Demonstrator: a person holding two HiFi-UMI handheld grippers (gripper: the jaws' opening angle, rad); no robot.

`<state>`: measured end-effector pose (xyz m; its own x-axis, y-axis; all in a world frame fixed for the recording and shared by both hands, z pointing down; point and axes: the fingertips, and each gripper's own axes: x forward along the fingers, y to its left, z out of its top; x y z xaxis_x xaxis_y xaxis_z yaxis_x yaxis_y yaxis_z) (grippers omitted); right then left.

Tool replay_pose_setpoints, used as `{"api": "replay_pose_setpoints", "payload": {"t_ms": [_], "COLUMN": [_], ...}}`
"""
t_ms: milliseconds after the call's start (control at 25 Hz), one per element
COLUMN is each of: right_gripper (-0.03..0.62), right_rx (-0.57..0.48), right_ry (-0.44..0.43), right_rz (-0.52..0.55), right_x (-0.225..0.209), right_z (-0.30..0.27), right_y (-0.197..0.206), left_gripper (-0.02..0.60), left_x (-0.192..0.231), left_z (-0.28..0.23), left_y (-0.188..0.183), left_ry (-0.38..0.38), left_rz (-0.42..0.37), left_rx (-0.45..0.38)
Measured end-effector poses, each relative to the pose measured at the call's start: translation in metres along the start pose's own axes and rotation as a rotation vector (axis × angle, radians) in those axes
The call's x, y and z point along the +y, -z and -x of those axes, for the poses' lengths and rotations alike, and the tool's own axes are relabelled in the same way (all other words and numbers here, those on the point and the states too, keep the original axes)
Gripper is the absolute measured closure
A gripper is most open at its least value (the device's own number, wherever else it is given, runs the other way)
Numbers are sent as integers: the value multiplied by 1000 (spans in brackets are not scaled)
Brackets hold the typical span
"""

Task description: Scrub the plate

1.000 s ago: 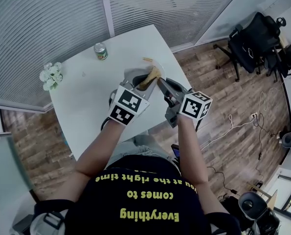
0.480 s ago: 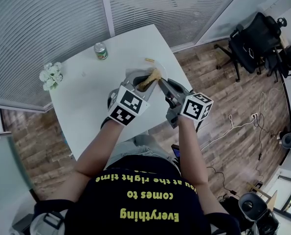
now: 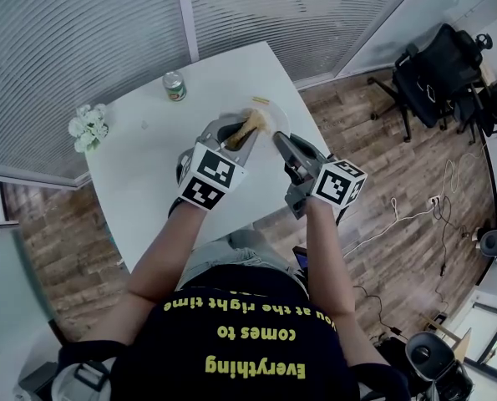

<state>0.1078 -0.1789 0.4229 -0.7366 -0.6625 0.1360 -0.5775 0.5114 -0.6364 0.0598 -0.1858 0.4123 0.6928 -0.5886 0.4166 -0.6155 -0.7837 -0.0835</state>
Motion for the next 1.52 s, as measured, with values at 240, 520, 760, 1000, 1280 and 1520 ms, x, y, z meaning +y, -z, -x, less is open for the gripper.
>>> {"api": "replay_pose_setpoints", "payload": {"t_ms": [240,520,760,1000,1280,1520], "right_gripper": [582,582,582,582,582,582], "right_rx": [-29,-41,-61,-72,-84,-74], "right_ry": [6,29,41,46,53,50], "right_rz": [-18,-19,-9,-10,13,20], "right_x": [-7,-11,-14,-12,-9,-5], "right_z": [8,12,13,13,14,12], "right_y": [-6,-10,-12,-14,-15,-13], "left_gripper": [531,531,531,531,531,531], "left_x": [17,40,51,46,32,16], "left_z": [2,11,16,15,9,2], "left_y": [3,12,18,19,14,8], "left_ry": [-46,-104,-126,-119,-95,-53], "left_rz": [26,32,48,39,10,-12], "left_rx": [8,21,25,34,39,35]}}
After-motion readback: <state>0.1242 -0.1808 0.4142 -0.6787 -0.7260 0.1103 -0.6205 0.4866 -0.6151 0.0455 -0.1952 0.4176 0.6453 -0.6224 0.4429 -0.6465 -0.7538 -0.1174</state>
